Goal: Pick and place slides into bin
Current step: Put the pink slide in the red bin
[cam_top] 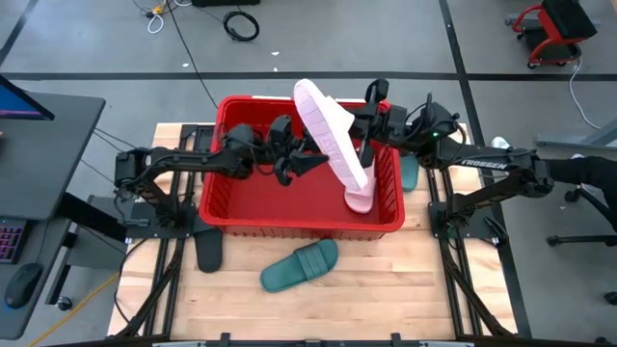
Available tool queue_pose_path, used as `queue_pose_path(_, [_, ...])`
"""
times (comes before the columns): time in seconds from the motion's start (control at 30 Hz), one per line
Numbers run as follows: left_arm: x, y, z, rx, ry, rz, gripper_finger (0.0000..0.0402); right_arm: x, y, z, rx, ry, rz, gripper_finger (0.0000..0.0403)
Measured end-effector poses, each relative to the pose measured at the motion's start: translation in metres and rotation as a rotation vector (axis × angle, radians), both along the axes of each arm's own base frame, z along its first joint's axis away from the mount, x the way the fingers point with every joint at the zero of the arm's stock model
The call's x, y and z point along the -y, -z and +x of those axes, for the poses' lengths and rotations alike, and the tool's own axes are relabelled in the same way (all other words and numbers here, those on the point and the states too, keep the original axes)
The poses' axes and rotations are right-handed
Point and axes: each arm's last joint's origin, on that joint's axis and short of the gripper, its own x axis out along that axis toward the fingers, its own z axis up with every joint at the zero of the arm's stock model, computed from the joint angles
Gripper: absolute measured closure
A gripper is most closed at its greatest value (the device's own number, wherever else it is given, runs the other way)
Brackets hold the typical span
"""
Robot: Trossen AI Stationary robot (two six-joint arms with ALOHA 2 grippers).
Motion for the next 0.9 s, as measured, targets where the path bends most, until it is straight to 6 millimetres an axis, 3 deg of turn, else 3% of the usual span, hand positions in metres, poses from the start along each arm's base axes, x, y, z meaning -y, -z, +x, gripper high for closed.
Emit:
queue_pose_path(0.27, [0.007, -0.004, 0.001, 0.021, 0.001, 0.033, 0.0189, 0.001, 0.002, 0.001, -0.027, 0.087, -0.059, 0.0395])
queue_pose_path(0.5, [0.005, -0.004, 0.001, 0.013, 0.005, 0.029, 0.0311, 0.0, 0.001, -0.007, -0.087, 0.099, -0.07, 0.0373])
queue_pose_path(0.67, [-0.003, -0.005, -0.002, 0.006, 0.037, 0.041, 0.0328, -0.004, 0.001, -0.024, -0.207, 0.107, -0.065, 0.0324])
queue_pose_path(0.9, [-0.016, -0.013, -0.012, -0.043, 0.067, 0.021, 0.0338, -0.011, 0.004, -0.067, -0.417, 0.149, 0.018, 0.0223])
